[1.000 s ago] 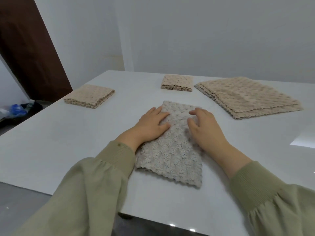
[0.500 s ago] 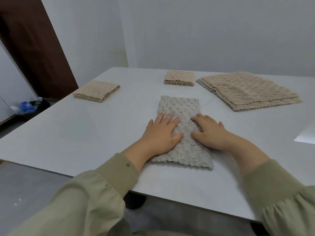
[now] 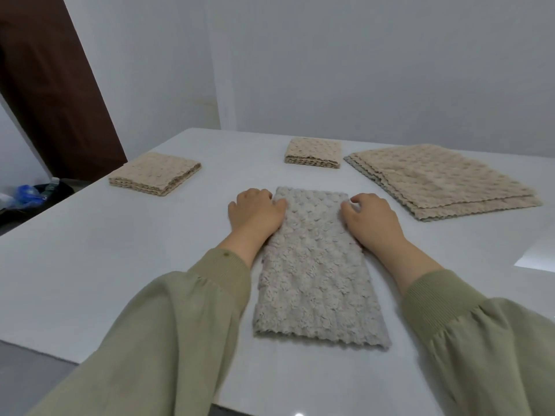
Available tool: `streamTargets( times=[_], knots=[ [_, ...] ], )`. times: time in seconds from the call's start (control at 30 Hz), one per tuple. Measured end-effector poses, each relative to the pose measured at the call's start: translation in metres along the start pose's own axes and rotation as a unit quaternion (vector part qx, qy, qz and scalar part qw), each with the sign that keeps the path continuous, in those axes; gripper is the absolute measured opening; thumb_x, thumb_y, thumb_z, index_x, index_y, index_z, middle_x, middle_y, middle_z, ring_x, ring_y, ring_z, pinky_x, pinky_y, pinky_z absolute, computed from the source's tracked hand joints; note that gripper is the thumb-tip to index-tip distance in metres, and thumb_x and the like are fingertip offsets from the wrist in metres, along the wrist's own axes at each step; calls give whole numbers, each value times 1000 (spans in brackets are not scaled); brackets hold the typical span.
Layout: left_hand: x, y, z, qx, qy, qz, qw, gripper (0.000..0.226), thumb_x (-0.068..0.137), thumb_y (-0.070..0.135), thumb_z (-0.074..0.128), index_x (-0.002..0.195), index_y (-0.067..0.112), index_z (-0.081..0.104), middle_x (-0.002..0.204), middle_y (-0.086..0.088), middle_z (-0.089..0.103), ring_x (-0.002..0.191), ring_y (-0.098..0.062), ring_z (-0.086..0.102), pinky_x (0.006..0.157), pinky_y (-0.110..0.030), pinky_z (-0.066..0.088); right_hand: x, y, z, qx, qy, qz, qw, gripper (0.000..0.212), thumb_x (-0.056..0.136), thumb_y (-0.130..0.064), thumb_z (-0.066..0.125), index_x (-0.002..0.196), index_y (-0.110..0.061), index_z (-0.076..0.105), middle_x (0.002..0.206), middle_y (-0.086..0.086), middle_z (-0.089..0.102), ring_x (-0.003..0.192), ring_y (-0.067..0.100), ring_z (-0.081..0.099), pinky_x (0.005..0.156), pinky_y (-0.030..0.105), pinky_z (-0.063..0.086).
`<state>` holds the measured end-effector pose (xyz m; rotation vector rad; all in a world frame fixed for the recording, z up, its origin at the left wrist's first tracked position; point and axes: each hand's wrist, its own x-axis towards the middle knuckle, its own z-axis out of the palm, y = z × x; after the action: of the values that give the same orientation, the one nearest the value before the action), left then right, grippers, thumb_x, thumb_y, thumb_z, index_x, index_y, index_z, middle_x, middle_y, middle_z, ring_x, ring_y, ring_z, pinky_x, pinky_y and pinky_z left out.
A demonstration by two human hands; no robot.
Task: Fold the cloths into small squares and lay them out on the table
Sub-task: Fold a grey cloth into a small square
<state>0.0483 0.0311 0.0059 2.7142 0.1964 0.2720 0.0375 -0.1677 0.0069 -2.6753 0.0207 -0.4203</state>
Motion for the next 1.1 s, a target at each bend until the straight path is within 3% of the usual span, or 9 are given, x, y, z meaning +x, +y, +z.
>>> streamTargets(
  times=[0.13, 0.37, 0.5, 0.7, 0.83, 0.9, 1.0, 1.03, 1.1],
  knots=[
    [15, 3, 6, -15, -7, 5, 1000, 44, 88, 51, 44, 119, 22, 56, 126, -1, 54, 120, -24, 45, 100, -41, 31, 20, -1, 8, -29, 10, 3, 1000, 42, 91, -38, 42, 93, -3, 63, 94, 13, 60, 93, 33, 54, 74, 38, 48],
    [17, 4, 0, -108, -13, 16, 994, 20, 82, 39, 58, 96, 28, 49, 104, 7, 57, 103, -18, 51, 93, -35, 37, 31, 1, 12, -33, -34, 5, 999, 47, 85, -43, 52, 117, -8, 54, 117, 13, 54, 108, 31, 48, 86, 37, 43],
    [14, 6, 0, -232, -14, 27, 972, 17, 83, 26, 62, 92, 22, 49, 86, 12, 52, 88, -15, 52, 75, -28, 38, 31, 1, 12, -38, -50, 3, 998, 51, 85, -43, 52, 124, -9, 52, 125, 13, 51, 114, 32, 45, 89, 38, 41],
    [12, 11, -6, -445, -19, 30, 895, 40, 80, -8, 59, 107, 20, 50, 87, 1, 59, 67, -10, 54, 47, -14, 42, 33, 3, 7, -4, -80, 18, 997, 56, 83, -40, 57, 132, -13, 49, 134, 11, 49, 122, 30, 44, 96, 37, 39],
    [9, 13, -9, -510, -21, 18, 860, 52, 78, -17, 55, 116, 18, 55, 75, 5, 53, 61, -8, 51, 46, -16, 41, 32, 2, 2, 95, -82, 44, 991, 31, 80, -33, 62, 105, -17, 56, 103, 9, 63, 96, 28, 57, 80, 36, 48],
    [10, 12, -9, -523, -18, 17, 852, 54, 77, -19, 54, 116, 18, 56, 73, 4, 51, 60, -9, 49, 47, -18, 40, 28, 2, -1, 177, -60, 52, 981, 24, 81, -20, 63, 102, -14, 54, 88, 6, 64, 78, 21, 59, 68, 32, 47],
    [12, 10, -8, -531, -16, 17, 847, 56, 75, -20, 55, 116, 19, 58, 72, 3, 48, 62, -9, 48, 50, -17, 40, 25, 2, -5, 362, -51, 65, 929, 22, 81, 1, 62, 100, -6, 52, 75, 15, 64, 53, 21, 54, 49, 30, 45],
    [12, 9, -8, -532, -18, 18, 846, 56, 75, -20, 55, 116, 19, 58, 73, 3, 47, 64, -9, 47, 51, -17, 40, 25, 2, -5, 409, -52, 73, 908, 23, 82, 3, 63, 99, -8, 53, 75, 16, 63, 52, 22, 54, 47, 32, 46],
    [13, 9, -8, -535, -26, 15, 845, 55, 75, -18, 57, 115, 20, 59, 74, 2, 44, 67, -9, 46, 54, -16, 41, 28, 3, -4, 428, -44, 83, 899, 27, 81, -1, 68, 101, -16, 56, 75, 8, 62, 62, 22, 56, 60, 34, 49]
  ],
)
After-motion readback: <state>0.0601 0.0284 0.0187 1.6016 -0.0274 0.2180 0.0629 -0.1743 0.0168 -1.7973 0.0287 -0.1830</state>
